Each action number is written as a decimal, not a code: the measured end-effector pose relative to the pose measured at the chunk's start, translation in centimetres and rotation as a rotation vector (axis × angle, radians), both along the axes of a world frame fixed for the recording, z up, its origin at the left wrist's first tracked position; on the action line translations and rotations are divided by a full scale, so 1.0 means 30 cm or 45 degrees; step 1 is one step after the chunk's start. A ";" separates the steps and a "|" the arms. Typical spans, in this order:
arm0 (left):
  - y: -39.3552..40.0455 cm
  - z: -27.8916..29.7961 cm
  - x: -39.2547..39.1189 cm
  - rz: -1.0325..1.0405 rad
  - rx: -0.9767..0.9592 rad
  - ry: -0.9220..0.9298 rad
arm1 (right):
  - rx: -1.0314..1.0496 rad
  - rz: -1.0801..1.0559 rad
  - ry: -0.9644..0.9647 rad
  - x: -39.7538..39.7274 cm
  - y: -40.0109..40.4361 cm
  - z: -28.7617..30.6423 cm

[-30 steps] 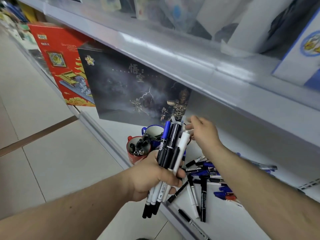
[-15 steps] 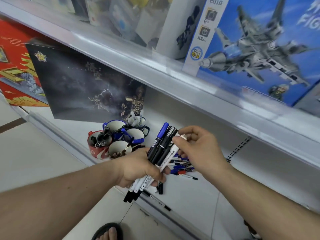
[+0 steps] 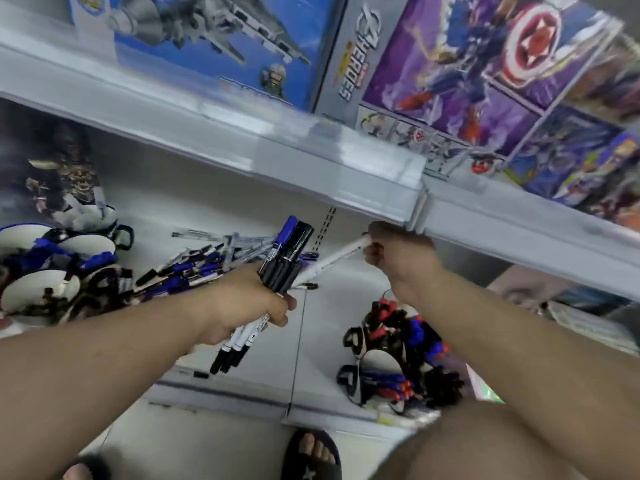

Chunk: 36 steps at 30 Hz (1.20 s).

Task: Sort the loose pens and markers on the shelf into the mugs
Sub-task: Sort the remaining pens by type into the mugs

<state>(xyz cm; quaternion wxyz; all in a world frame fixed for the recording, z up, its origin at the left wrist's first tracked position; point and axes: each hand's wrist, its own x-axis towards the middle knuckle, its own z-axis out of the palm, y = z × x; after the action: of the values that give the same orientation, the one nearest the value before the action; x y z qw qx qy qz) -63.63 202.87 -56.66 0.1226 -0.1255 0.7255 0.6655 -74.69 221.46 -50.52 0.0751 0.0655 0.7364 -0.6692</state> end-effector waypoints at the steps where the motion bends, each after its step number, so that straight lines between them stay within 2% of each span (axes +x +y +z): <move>1: 0.042 -0.006 -0.024 -0.012 -0.020 -0.008 | 0.003 -0.074 0.024 -0.033 0.069 -0.006; 5: 0.182 -0.024 -0.097 -0.134 -0.043 -0.070 | 0.307 -0.281 0.060 -0.109 0.324 -0.051; 8: 0.251 -0.057 -0.137 -0.197 -0.051 -0.096 | 0.555 -0.423 0.251 -0.138 0.441 -0.101; 10: 0.279 -0.084 -0.162 -0.189 -0.089 -0.108 | 0.628 -0.461 0.337 -0.166 0.493 -0.143; 16: 0.322 -0.122 -0.215 -0.160 -0.170 -0.163 | 0.863 -0.561 0.293 -0.263 0.571 -0.226; 22: 0.374 -0.121 -0.248 -0.111 -0.148 -0.174 | 1.074 -0.297 0.390 -0.322 0.540 -0.379; 27: 0.384 -0.129 -0.259 -0.128 -0.129 -0.195 | 1.292 -0.090 0.274 -0.379 0.534 -0.490; 32: 0.358 -0.135 -0.254 -0.131 -0.157 -0.217 | 1.794 0.372 0.068 -0.369 0.527 -0.560; 36: 0.334 -0.139 -0.243 -0.126 -0.181 -0.216 | 1.935 0.530 0.040 -0.360 0.534 -0.634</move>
<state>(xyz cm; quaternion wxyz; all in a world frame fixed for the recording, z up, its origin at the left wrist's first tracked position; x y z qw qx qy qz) -70.93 212.89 -60.83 0.2071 -0.1539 0.7631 0.5925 -85.48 237.47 -69.54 0.1233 -0.0499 0.9901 0.0445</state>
